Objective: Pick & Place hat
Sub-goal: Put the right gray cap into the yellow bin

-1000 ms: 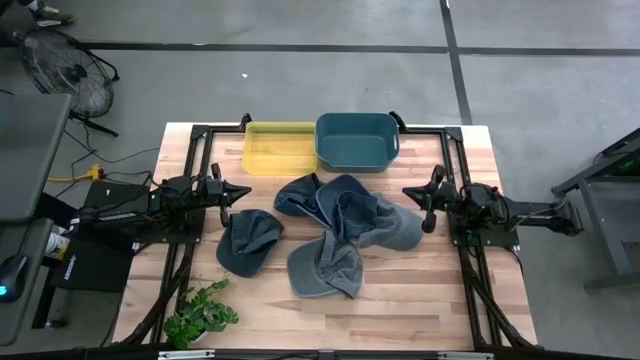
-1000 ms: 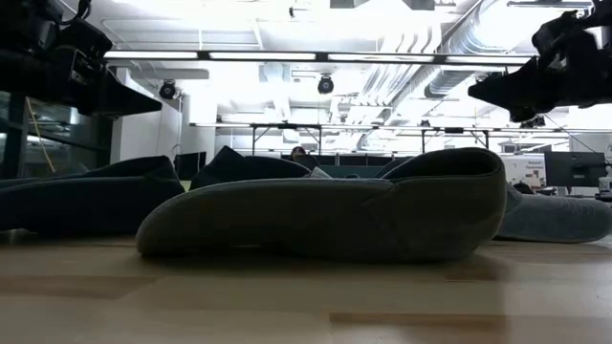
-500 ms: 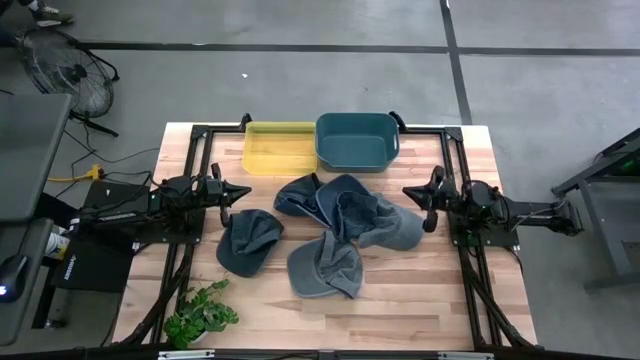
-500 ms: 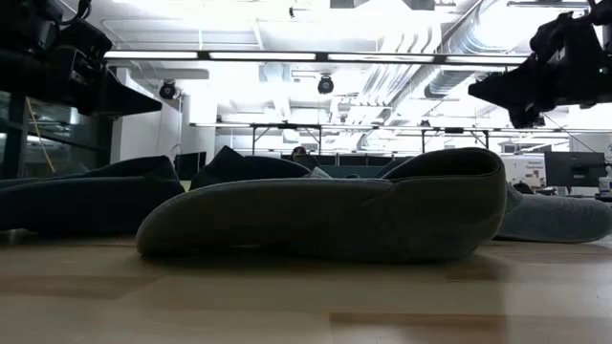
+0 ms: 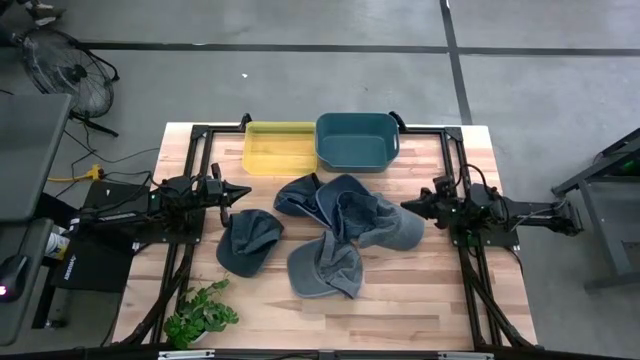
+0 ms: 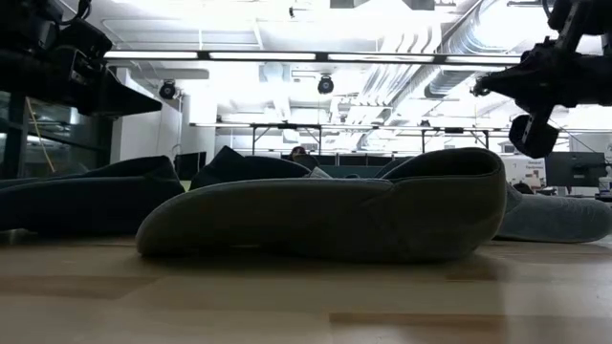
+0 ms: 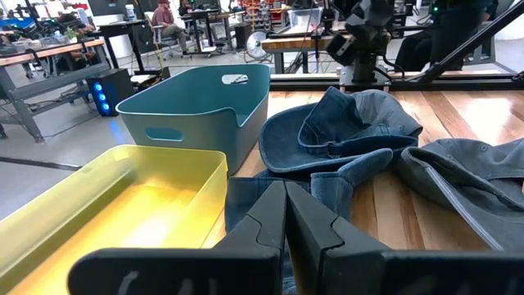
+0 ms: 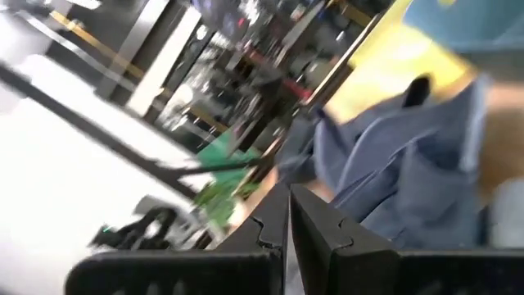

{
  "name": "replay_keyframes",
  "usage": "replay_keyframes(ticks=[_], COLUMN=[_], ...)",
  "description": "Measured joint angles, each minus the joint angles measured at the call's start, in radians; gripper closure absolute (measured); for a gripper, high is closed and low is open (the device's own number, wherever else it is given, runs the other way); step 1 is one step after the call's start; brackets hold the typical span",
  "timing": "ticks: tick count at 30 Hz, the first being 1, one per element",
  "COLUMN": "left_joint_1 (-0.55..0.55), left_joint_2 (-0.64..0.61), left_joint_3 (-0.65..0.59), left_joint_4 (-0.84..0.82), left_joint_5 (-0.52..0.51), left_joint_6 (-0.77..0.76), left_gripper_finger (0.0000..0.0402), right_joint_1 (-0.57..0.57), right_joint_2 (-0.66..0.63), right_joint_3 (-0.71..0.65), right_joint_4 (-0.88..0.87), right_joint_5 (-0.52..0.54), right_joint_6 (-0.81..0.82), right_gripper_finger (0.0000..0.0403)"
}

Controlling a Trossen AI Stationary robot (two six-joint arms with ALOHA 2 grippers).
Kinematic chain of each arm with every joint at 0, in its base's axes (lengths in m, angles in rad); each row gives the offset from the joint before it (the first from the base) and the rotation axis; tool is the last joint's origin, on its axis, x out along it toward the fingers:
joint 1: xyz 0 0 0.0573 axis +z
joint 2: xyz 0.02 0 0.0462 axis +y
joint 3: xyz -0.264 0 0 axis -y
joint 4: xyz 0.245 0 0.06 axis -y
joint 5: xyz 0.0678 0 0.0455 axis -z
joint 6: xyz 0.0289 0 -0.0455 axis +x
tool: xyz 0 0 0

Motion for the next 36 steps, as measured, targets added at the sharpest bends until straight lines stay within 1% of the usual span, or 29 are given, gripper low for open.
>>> replay_keyframes(ticks=[4,5,7,9,11,14,17,19,21,24,27,30,33,36], left_joint_1=[0.000,0.000,0.000,0.000,0.000,0.000,0.000,0.000,0.000,0.000,0.000,0.000,0.000,0.000], left_joint_2=[0.000,0.000,0.000,0.000,0.000,0.000,0.000,0.000,0.000,0.000,0.000,0.000,0.000,0.000], left_joint_3=[0.000,0.000,0.000,0.000,0.000,0.000,0.000,0.000,0.000,0.000,0.000,0.000,0.000,0.000], left_joint_4=[0.000,0.000,0.000,0.000,0.000,0.000,0.000,0.000,0.000,0.000,0.000,0.000,0.000,0.000], left_joint_5=[0.000,0.000,0.000,0.000,0.000,0.000,0.000,0.000,0.000,0.000,0.000,0.000,0.000,0.000], left_joint_6=[0.000,0.000,0.000,0.000,0.000,0.000,0.000,0.000,0.000,0.000,0.000,0.000,0.000,0.000], left_gripper_finger=[0.0401,0.0401,0.0401,0.0401,0.0401,0.0401,0.0401,0.0401,0.0401,0.0401,0.0401,0.0401,0.0401,0.0401], right_joint_1=[0.000,0.000,0.000,0.000,0.000,0.000,0.000,0.000,0.000,0.000,0.000,0.000,0.000,0.000], right_joint_2=[0.000,0.000,0.000,0.000,0.002,0.011,0.044,0.077,0.121,0.210,0.312,0.412,0.485,0.533], right_joint_3=[0.000,0.000,0.000,0.002,0.021,0.094,0.193,0.278,0.374,0.528,0.685,0.820,0.915,0.951], right_joint_4=[0.021,0.039,0.079,0.086,0.004,-0.149,-0.312,-0.388,-0.487,-0.712,-0.950,-1.154,-1.297,-1.370], right_joint_5=[-0.122,-0.137,-0.125,-0.076,0.007,0.129,0.249,0.312,0.361,0.403,0.403,0.358,0.292,0.209], right_joint_6=[0.055,0.055,0.040,0.036,0.070,0.095,0.103,0.103,0.111,0.156,0.222,0.269,0.321,0.350], right_gripper_finger=[0.0391,0.0391,0.0391,0.0391,0.0391,0.0391,0.0391,0.0391,0.0391,0.0391,0.0391,0.0391,0.0391,0.0391])
